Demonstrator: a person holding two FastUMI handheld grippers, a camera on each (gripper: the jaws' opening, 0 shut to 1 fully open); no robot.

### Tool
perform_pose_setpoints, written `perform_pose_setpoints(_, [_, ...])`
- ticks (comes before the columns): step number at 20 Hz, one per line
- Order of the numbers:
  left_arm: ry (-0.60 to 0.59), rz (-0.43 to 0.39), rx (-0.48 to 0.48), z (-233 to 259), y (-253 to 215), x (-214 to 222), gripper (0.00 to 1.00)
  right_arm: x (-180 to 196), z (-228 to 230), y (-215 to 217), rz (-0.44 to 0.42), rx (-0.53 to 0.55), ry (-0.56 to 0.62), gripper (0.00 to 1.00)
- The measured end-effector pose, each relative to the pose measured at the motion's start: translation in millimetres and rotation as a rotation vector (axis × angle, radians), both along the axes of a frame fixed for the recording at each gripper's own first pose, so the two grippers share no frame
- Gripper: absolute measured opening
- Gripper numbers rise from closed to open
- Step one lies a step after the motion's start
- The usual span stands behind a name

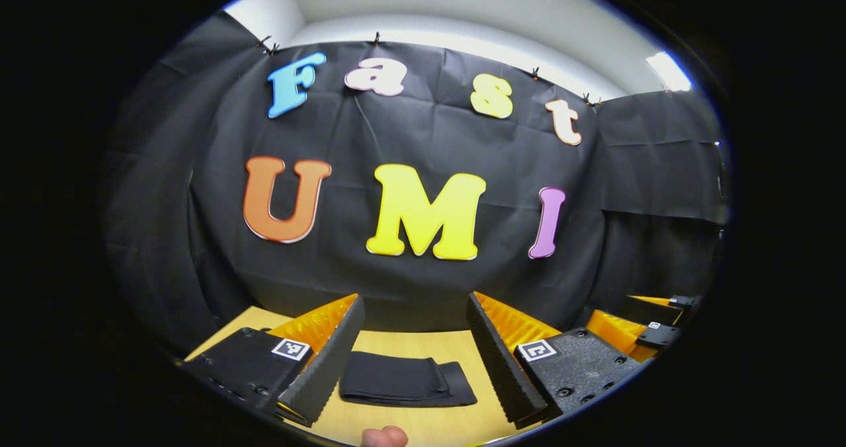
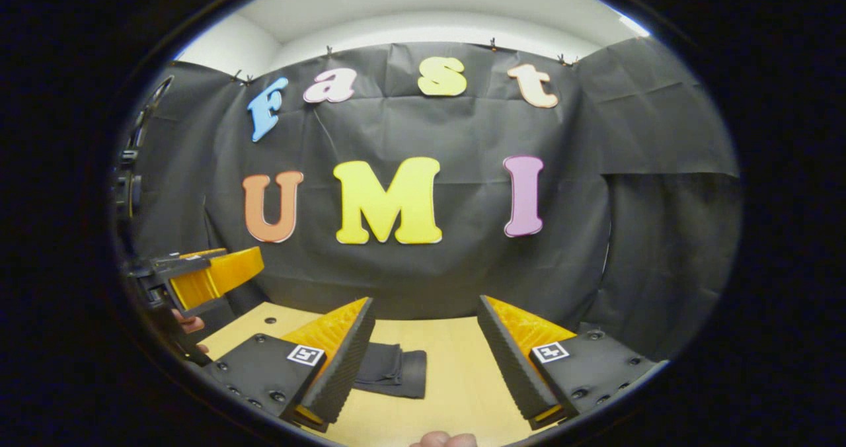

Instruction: Grasp the waist and the cuffs of the jeans and fold them to make the two legs overlap; first hold the waist and fold one-third of the jeans toward the cuffs, then hold the cuffs and fold the remaining one-third in the same direction to finish folding.

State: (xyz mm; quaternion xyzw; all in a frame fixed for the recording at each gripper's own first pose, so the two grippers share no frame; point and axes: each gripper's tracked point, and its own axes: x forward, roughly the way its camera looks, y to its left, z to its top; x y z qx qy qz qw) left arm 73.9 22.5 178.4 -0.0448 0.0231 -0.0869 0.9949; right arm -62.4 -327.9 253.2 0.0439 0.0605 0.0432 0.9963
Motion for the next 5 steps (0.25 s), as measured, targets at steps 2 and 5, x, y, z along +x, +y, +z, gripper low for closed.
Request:
perform_pose_setpoints(2, [-0.013,0.008,-0.029,10,11,-33,0.98,-21,14,12,-0.005,-0.031,-0.049,0.92])
perform_pose_setpoints(5, [-0.024,0.038,-0.052,15,26,-59,1.0,-50,31,33,0.036,-0.075,-0.113,0.93])
